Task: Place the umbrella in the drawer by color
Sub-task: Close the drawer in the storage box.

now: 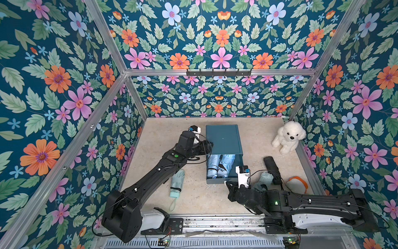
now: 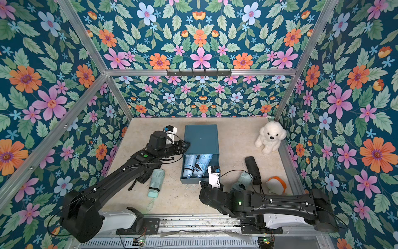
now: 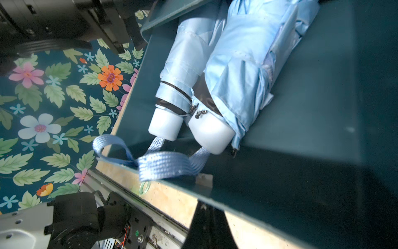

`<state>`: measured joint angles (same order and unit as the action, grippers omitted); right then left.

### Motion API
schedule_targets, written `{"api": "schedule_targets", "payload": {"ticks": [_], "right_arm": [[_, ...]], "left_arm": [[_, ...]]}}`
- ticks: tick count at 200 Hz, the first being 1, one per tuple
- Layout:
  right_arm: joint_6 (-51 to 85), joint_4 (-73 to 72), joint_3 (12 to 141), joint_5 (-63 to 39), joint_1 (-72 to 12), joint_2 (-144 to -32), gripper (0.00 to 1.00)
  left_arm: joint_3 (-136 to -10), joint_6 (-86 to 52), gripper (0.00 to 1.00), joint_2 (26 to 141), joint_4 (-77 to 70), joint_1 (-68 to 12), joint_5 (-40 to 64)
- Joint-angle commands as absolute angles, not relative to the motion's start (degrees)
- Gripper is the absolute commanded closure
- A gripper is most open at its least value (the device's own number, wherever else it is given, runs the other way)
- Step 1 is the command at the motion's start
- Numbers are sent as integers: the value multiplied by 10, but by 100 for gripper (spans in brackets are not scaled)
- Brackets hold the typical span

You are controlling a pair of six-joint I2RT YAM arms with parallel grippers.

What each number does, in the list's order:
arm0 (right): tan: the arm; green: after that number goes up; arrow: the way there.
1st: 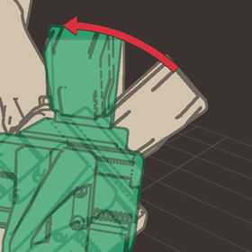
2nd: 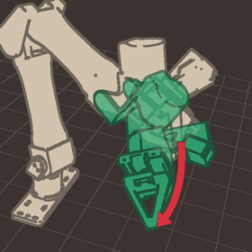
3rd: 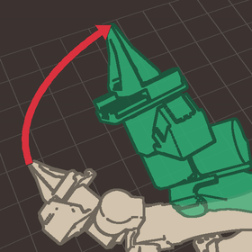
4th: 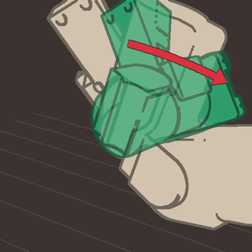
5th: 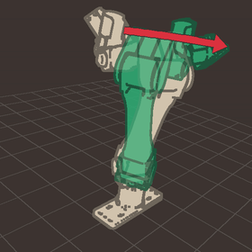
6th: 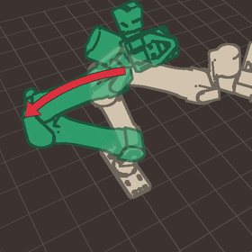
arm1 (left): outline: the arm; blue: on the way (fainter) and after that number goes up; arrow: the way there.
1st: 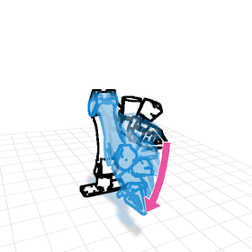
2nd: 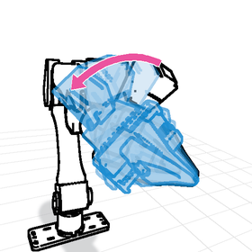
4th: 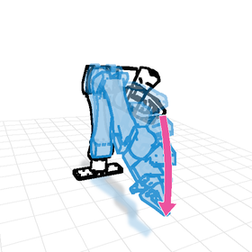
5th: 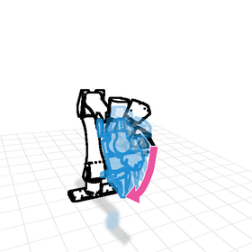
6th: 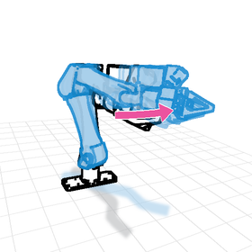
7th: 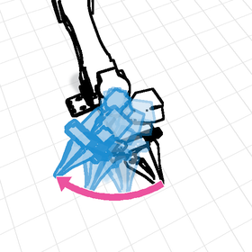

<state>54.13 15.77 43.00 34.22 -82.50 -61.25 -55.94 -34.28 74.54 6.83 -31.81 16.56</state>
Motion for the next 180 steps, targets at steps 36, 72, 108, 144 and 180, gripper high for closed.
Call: {"api": "schedule_targets", "payload": {"ticks": [36,72,108,144,180], "right_arm": [[507,84,417,334,-776,-616,100],[504,83,420,326,-758,-628,100],[501,66,410,309,-720,-627,100],[479,54,418,296,-697,-643,94],[451,107,456,307,-714,-626,75]], "left_arm": [[-547,-322,40,743,114,-318,168],[-547,-317,40,739,113,-318,172],[-542,-316,40,738,109,-318,176],[-538,-316,40,737,106,-318,177],[-539,-317,40,739,106,-318,175]]}}
